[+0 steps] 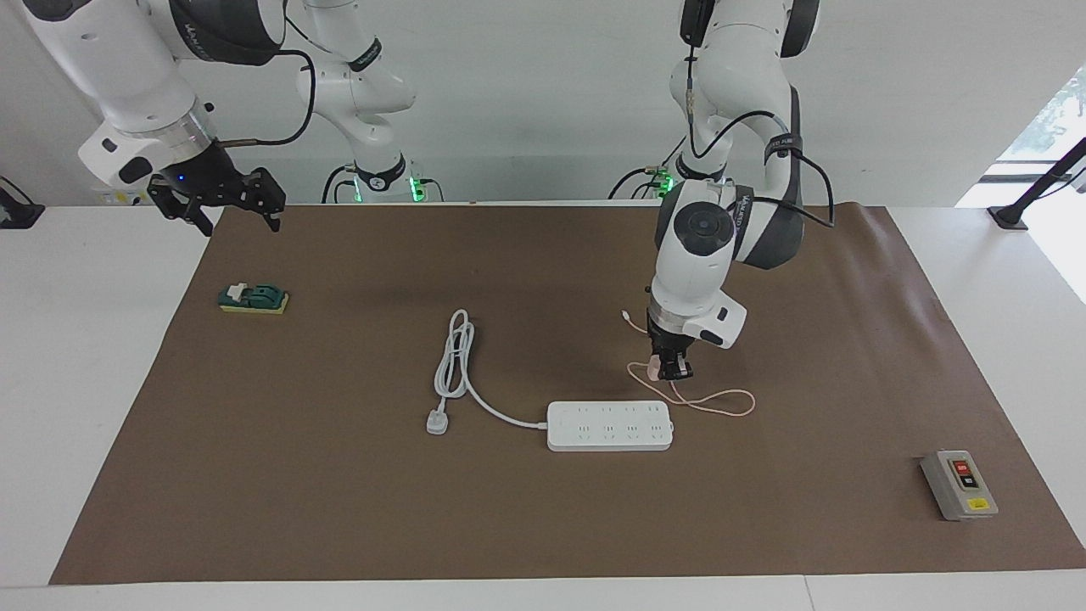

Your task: Plug charger into power strip

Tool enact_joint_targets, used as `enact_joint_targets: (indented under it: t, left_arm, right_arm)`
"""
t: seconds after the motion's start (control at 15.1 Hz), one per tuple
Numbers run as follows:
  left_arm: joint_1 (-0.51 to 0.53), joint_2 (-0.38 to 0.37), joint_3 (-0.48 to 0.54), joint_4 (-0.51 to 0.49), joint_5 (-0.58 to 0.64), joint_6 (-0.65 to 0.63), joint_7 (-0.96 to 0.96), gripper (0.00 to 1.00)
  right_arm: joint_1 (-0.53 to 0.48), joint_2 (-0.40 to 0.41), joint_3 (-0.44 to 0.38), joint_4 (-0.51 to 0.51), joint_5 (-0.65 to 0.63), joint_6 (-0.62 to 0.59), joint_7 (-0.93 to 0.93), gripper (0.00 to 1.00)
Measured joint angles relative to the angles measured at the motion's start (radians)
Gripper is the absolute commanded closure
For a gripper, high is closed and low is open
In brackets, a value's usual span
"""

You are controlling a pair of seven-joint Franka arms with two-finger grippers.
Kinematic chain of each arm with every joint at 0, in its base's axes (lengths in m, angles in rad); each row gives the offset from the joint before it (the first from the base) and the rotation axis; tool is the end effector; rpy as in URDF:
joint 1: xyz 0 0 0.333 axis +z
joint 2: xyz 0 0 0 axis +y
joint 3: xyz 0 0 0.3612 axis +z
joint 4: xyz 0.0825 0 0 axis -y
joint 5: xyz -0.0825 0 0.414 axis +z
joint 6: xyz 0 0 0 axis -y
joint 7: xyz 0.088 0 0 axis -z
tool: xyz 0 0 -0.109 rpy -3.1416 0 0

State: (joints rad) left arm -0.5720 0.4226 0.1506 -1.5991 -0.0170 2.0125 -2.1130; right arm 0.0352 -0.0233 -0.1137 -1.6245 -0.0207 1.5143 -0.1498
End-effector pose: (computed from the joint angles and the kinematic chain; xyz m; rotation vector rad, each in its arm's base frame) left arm 0.6493 -0.3080 0.4155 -2.0774 -2.3316 -0.0669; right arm 0.5666 -0.0478 0.6496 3.1285 0.1114 -0.1387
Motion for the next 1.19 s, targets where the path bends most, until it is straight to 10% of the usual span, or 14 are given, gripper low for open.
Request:
enact_joint_targets:
  t: [1.19]
  left_arm:
    - [0.002,0.09,0.003,0.078,0.0,0.018,0.045,1.0]
  right_arm:
    - [0.0,0.0,0.0,0.0,0.0,0.0,0.0,0.0]
